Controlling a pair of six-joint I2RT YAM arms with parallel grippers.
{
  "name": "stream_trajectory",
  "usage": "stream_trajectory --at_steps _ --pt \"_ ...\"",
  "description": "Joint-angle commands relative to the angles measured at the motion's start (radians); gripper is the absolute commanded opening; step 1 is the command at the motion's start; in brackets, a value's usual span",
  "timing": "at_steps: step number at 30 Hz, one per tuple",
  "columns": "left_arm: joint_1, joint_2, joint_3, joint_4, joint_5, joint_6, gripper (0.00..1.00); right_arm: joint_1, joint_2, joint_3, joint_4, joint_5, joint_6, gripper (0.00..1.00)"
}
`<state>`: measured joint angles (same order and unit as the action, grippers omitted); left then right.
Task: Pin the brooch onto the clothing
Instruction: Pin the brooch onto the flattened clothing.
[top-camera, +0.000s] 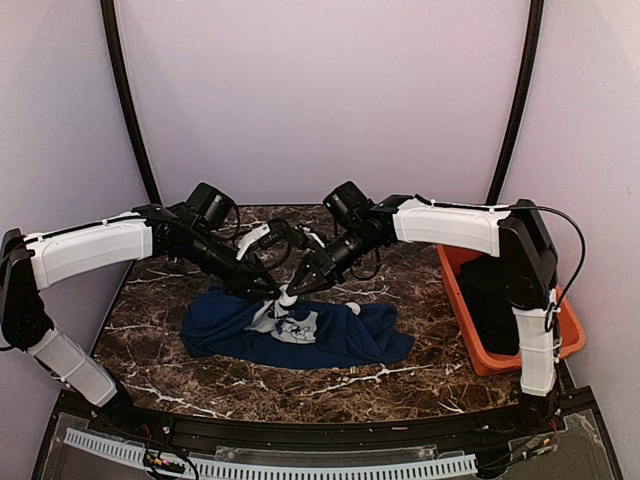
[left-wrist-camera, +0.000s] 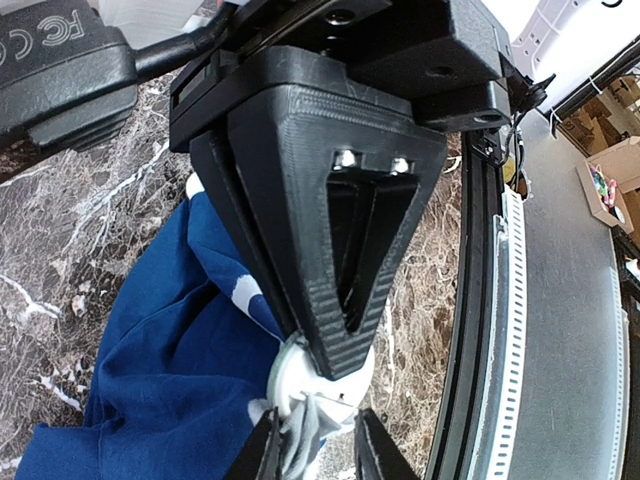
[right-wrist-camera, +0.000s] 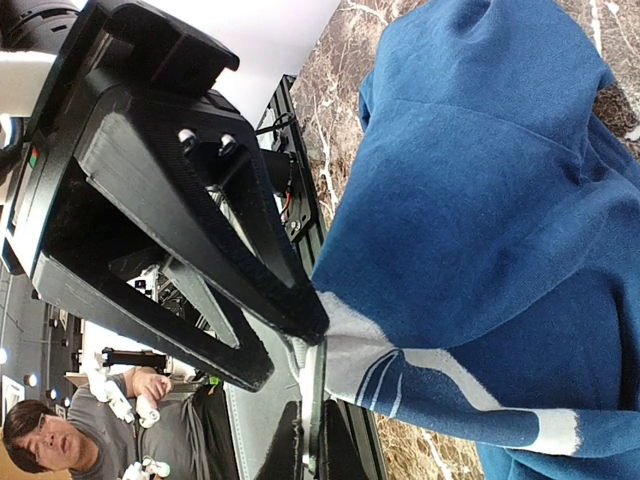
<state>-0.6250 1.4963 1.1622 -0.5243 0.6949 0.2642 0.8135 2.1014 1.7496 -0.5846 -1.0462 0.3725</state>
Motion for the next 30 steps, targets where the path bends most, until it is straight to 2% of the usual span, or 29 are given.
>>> stream_trajectory --at_steps 1,9,24,30 --pt "-0.023 0.014 0.01 -0.033 0.031 -0.005 0.24 -0.002 -0.035 0.011 0.07 0.002 -0.003 0.0" --pt "-0.032 0.022 0.01 -0.028 0.046 -0.007 0.25 0.007 -0.024 0.027 0.071 -0.01 0.001 0.0" --pt "-0.022 0.011 0.005 -0.017 -0.026 -0.034 0.26 0.016 -0.044 0.021 0.071 -0.019 -0.016 0.0" --pt "-0.006 -0.008 -0.007 0.01 -0.007 -0.045 0.32 0.012 -0.066 0.01 0.082 -0.02 -0.017 0.0"
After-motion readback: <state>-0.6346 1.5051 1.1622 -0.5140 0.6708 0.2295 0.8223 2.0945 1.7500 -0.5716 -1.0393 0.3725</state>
